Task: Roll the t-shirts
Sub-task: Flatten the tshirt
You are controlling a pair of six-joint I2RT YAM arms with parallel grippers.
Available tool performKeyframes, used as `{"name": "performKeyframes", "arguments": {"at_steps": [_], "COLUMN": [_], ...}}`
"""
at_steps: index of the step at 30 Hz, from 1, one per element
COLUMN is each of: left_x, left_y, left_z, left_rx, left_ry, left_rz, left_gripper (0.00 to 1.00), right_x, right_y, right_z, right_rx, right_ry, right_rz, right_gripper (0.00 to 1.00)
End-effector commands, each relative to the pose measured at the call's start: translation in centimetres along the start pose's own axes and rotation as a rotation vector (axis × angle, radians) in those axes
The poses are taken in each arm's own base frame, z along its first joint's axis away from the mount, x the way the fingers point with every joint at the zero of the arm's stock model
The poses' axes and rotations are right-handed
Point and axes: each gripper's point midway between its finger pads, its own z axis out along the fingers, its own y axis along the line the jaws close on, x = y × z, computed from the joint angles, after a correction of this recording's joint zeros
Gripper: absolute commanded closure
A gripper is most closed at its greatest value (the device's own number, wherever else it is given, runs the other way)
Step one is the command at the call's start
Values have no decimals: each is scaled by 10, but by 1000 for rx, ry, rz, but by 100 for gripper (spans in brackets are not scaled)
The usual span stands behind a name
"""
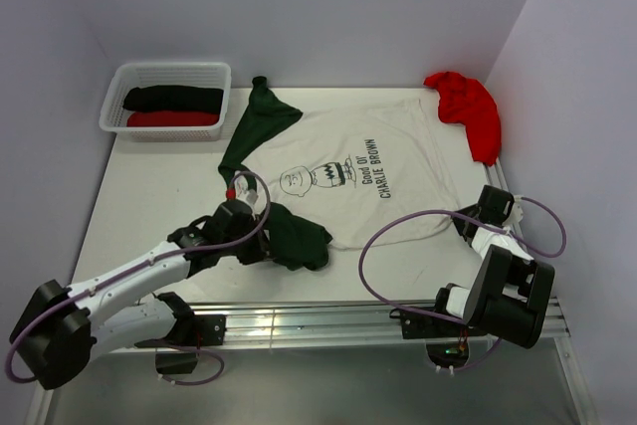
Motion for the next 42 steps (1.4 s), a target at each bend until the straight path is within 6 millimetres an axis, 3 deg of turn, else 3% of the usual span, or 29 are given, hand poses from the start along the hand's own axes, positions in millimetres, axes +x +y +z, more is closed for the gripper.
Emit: {"name": "performKeyframes", "arguments": {"at_steps": [1,7,12,15,16,19,24,30,34,42], "left_x": [25,38,51,53,50,47,33,34,47,64], "left_y": [1,-13,-22,-20,-16,-3,-2,10,28,25], "left_z": [-15,-36,-39,-37,-38,-41,-43,-23,-11,-6], "left_rx": [10,107,150,141,112,29,7,8,-33,32], "left_ry": [75,93,142,146,130,114,52,-6,13,21], "left_rz": [-74,-137,-162,-128,-122,-85,-1,1,-9,-52], "left_gripper": [100,100,98,67,49,38,37,39,40,40], "right_x": [7,8,8,8,8,9,9,10,10,10], "right_y": [-4,-4,-3,-4,-3,-4,-3,-2,-2,-1], "right_z": [0,0,1,1,0,0,1,1,1,2], "right_rx": [27,25,23,25,23,22,21,17,17,14], "right_ry": [32,36,38,39,37,37,41,45,48,51], "right_rz": [-28,-31,-32,-29,-31,-32,-33,-35,-36,-38], "right_gripper": [100,100,100,100,100,100,100,100,100,100]}}
